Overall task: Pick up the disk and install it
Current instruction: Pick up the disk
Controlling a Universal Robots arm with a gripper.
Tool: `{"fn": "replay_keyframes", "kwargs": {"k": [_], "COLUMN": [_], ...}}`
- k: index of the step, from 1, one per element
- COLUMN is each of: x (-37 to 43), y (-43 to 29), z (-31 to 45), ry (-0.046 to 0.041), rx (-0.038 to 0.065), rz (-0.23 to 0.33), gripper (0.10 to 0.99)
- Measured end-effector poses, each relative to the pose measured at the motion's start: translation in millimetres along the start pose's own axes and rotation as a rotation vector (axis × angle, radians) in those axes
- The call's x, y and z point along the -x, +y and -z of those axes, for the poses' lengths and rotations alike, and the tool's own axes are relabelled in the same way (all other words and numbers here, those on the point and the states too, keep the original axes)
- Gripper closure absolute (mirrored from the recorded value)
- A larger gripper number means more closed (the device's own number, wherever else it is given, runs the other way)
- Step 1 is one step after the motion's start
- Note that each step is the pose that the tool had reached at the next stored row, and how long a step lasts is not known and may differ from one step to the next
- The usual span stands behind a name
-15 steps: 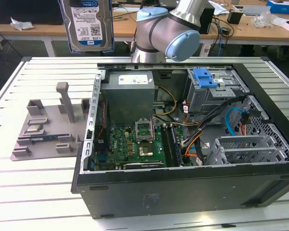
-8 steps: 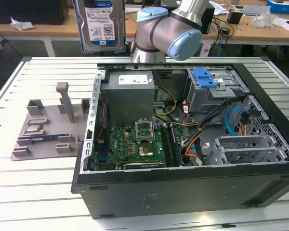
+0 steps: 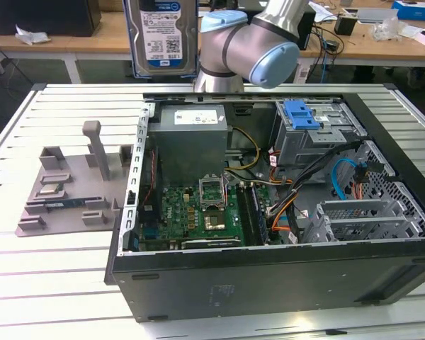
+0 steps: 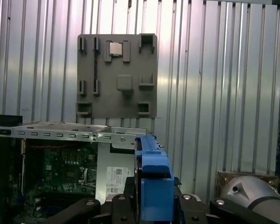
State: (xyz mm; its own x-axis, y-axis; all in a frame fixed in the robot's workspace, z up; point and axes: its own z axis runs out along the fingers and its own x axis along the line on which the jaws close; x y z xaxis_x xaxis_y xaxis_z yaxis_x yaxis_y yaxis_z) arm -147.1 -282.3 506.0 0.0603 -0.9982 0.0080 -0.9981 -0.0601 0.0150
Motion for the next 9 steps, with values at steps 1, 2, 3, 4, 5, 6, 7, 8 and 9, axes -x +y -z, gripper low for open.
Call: {"fn": "replay_keyframes", "kwargs": {"k": [1, 2, 3, 4, 5, 6, 7, 8, 9], "x": [-0.2, -0.4, -0.7, -0.9, -1.1, -1.3, -1.5, -1.7, -1.8], "y": [-3.0, -6.7, -10.3, -14.2, -18.3, -21.5, -24.6, -27.8, -30.3], "z": [0.0, 0.1, 0.1, 0.2, 0.2, 0.3, 0.3, 0.4, 0.4], "ry": [0.0000, 0.0000, 0.0000, 0.0000, -0.0001, 0.0000, 0.0000, -0.0001, 0.0000], "rx": [0.000, 0.000, 0.000, 0.000, 0.000, 0.000, 0.000, 0.000, 0.000], "rz": [0.000, 0.000, 0.000, 0.000, 0.000, 0.000, 0.000, 0.000, 0.000], "gripper": [0.722, 0.722, 0.722, 0.722, 0.722, 0.722, 0.722, 0.722, 0.722]}}
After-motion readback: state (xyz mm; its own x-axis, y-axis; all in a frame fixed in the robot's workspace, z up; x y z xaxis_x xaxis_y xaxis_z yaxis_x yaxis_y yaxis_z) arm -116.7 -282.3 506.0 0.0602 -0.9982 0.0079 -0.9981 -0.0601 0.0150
